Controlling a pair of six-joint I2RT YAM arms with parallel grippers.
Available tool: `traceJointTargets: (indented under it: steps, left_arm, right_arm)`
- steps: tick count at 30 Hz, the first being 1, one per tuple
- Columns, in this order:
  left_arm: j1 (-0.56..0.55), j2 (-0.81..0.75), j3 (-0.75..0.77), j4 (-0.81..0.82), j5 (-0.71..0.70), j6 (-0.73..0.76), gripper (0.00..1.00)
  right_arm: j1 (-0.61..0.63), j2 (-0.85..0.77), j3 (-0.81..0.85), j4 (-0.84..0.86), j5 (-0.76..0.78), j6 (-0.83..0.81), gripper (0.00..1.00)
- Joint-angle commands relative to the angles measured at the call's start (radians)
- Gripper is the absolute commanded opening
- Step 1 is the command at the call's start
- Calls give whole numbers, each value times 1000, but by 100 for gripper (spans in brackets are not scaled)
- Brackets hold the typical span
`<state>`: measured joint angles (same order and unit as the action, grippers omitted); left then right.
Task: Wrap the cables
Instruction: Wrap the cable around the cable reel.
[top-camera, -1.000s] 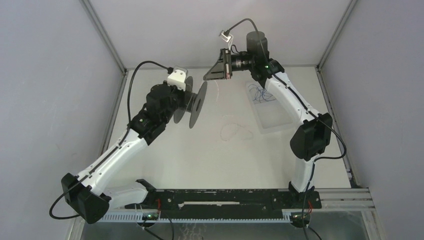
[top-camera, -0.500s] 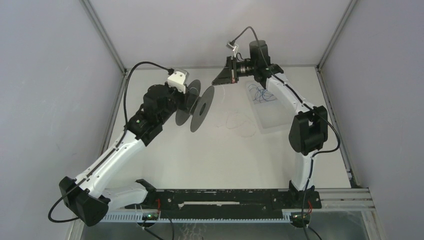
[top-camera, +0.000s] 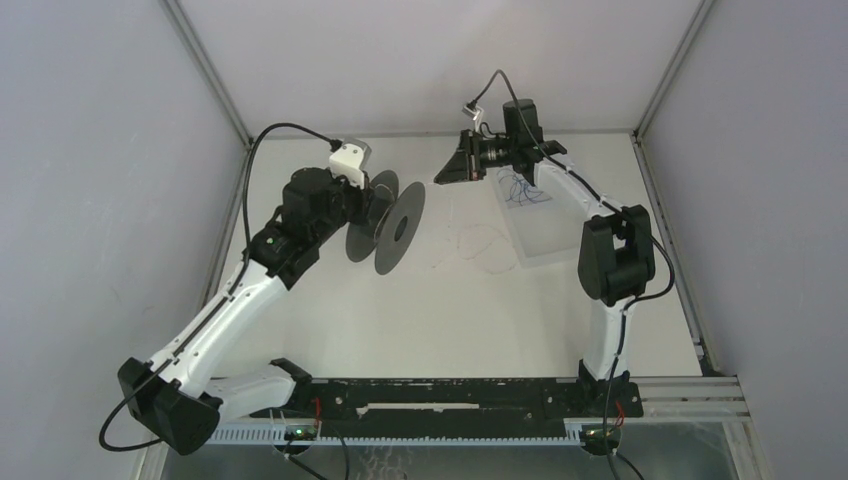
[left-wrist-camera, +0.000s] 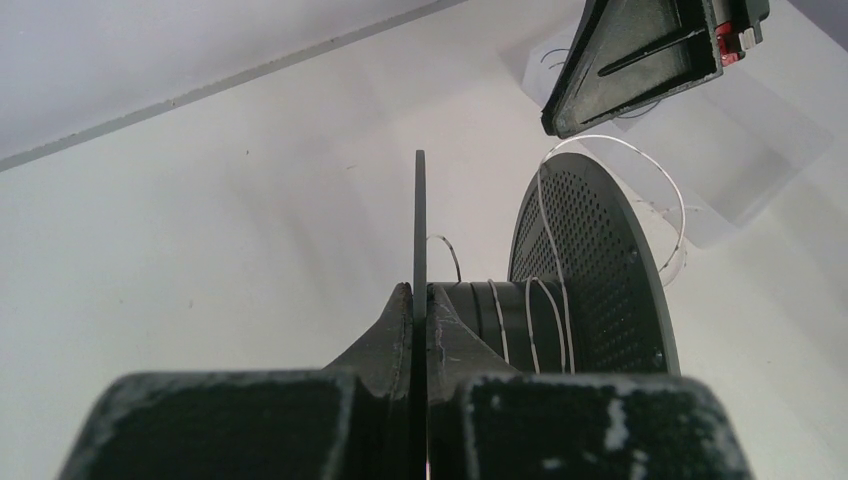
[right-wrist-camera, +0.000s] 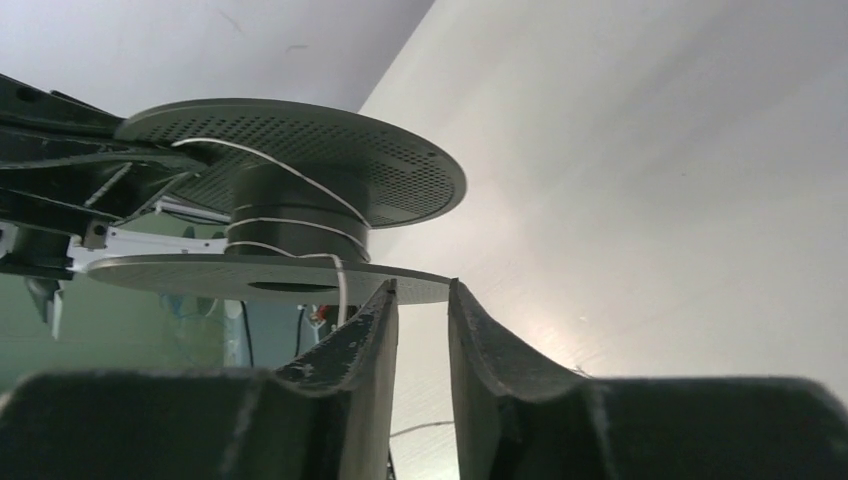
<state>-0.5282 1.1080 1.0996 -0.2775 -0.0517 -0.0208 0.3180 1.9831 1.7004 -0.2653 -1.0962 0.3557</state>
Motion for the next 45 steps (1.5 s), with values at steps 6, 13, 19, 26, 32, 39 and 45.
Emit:
traceJointTargets:
  steps: [6, 13, 19, 26, 32, 39, 45]
  left_arm:
    - [37, -57, 113, 54, 26, -43, 0]
    - [78, -55, 125, 43, 3, -81, 0]
    - [114, -51, 151, 18, -20, -128, 0]
    - [153, -37, 195, -15, 9, -179, 0]
    - [166, -37, 209, -31, 21, -208, 0]
    - [174, -42, 213, -37, 46, -235, 0]
    - [174, -41, 217, -40, 52, -244, 0]
  right_arm:
    - [-42, -34, 1, -80, 34, -151, 43]
    - [-112, -135, -71, -45, 30, -162, 59]
    - [-124, -265, -246, -5, 26, -290, 65]
    - [-8, -312, -335, 6, 100, -446, 70]
    - [90, -262, -321, 89, 172, -457, 71]
    - [141, -157, -253, 103, 251, -444, 72]
    - [145, -98, -219, 100, 284, -462, 72]
